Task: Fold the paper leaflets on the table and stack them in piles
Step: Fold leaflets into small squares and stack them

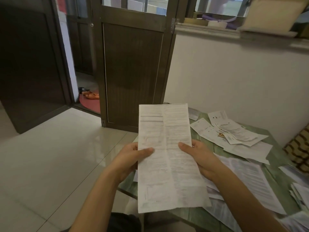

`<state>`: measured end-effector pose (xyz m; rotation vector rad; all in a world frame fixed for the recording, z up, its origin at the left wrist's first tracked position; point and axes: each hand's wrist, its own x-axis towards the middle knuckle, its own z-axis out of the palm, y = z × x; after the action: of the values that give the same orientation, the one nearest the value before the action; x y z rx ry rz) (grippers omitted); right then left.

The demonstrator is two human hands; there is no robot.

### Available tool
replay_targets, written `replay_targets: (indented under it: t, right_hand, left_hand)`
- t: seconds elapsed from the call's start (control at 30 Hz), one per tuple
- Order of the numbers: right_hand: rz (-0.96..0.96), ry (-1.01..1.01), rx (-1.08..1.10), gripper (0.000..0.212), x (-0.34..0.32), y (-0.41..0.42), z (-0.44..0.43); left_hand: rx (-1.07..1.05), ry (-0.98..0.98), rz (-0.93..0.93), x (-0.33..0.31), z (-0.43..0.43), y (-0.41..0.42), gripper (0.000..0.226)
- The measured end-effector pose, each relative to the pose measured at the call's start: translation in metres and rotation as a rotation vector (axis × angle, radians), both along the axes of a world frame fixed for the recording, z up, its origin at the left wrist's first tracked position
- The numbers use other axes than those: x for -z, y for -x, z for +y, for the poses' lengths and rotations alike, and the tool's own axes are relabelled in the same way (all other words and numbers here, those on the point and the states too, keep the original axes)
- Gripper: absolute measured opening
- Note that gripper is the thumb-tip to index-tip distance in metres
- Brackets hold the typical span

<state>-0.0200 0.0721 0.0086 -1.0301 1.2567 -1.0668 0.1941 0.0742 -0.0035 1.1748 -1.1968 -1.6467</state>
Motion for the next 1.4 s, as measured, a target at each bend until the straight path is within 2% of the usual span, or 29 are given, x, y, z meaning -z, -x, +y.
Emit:
replay_targets:
  t: [0.1, 0.23, 0.33, 0.43, 0.47, 0.5, 0.57, 0.67, 0.73, 0.83, 0.9, 0.97, 1.0, 1.03, 1.07, 1.13, 1.2, 1.23, 1.3, 1.4]
  right_hand:
    - [-0.011, 0.008, -0.008, 0.032, 0.001, 0.003, -0.001]
    - [-0.036, -0.032, -0.124, 0.039, 0.002, 0.011, 0.002]
    - [-0.081, -0.067, -0.132, 0.037, 0.002, 0.01, 0.004]
    - [-0.043, -0.041, -0.098, 0.027, 0.001, 0.009, 0.004]
    - [-0.002, -0.03, -0.1, 0.032, 0.0, 0.008, 0.005]
    - [0.04, -0.02, -0.102, 0.037, -0.003, 0.008, 0.005]
    - [0.107, 0.006, -0.103, 0.033, -0.004, 0.007, 0.005]
    - [0.185, 0.06, -0.079, 0.033, -0.004, 0.007, 0.002]
    - [0.214, 0.077, -0.084, 0.033, -0.007, 0.007, 0.004]
    - [0.306, 0.072, -0.128, 0.025, -0.019, 0.009, 0.01]
    - [0.354, 0.123, -0.062, 0.029, -0.031, 0.014, 0.01]
    - [0.31, 0.191, 0.033, 0.034, -0.043, 0.014, 0.009]
    - [0.309, 0.206, 0.02, 0.03, -0.047, 0.011, 0.009]
    - [0.36, 0.208, -0.056, 0.023, -0.049, 0.007, 0.01]
    - [0.495, 0.183, -0.189, 0.018, -0.05, 0.002, 0.012]
    - [0.765, 0.086, -0.465, 0.026, -0.049, -0.005, 0.015]
    - [0.777, 0.034, -0.542, 0.017, -0.047, -0.007, 0.016]
    - [0.738, 0.042, -0.504, 0.01, -0.046, -0.006, 0.015]
    - [0.646, 0.089, -0.324, 0.011, -0.043, -0.001, 0.013]
    - [0.384, 0.119, 0.017, 0.015, -0.039, 0.005, 0.01]
  left_hand:
    - [0.0, -0.003, -0.023, 0.0, -0.001, -0.001, 0.02]
    - [-0.043, -0.024, -0.021, 0.0, -0.004, -0.002, 0.018]
    - [-0.052, -0.049, -0.01, 0.002, -0.006, -0.003, 0.017]
    - [-0.09, -0.064, 0.007, 0.001, -0.01, -0.001, 0.015]
    - [-0.106, -0.067, 0.021, 0.0, -0.01, 0.0, 0.013]
    - [-0.119, -0.089, 0.041, -0.001, -0.013, 0.002, 0.009]
    - [-0.164, -0.179, 0.125, -0.004, -0.012, 0.003, 0.009]
    - [-0.155, -0.18, 0.281, -0.001, -0.011, 0.003, 0.028]
    - [-0.078, -0.16, 0.239, 0.002, -0.008, 0.003, 0.033]
    - [-0.022, -0.129, 0.094, 0.004, -0.006, 0.003, 0.024]
    - [-0.019, -0.104, 0.055, 0.002, -0.005, 0.004, 0.019]
    - [0.01, -0.085, 0.042, 0.001, -0.004, 0.003, 0.017]
    - [0.027, -0.08, 0.037, 0.001, -0.004, 0.003, 0.017]
    - [0.044, -0.08, 0.03, 0.001, -0.004, 0.004, 0.018]
    - [0.069, -0.085, 0.029, 0.001, -0.003, 0.004, 0.02]
    - [0.135, -0.098, 0.048, 0.001, 0.0, 0.006, 0.028]
    - [0.184, -0.101, 0.102, -0.002, 0.001, 0.007, 0.036]
    - [0.175, -0.116, 0.148, -0.004, 0.003, 0.008, 0.035]
    - [0.071, -0.162, 0.272, -0.005, 0.001, 0.006, 0.033]
    - [-0.011, -0.158, 0.559, -0.006, -0.005, 0.001, 0.046]
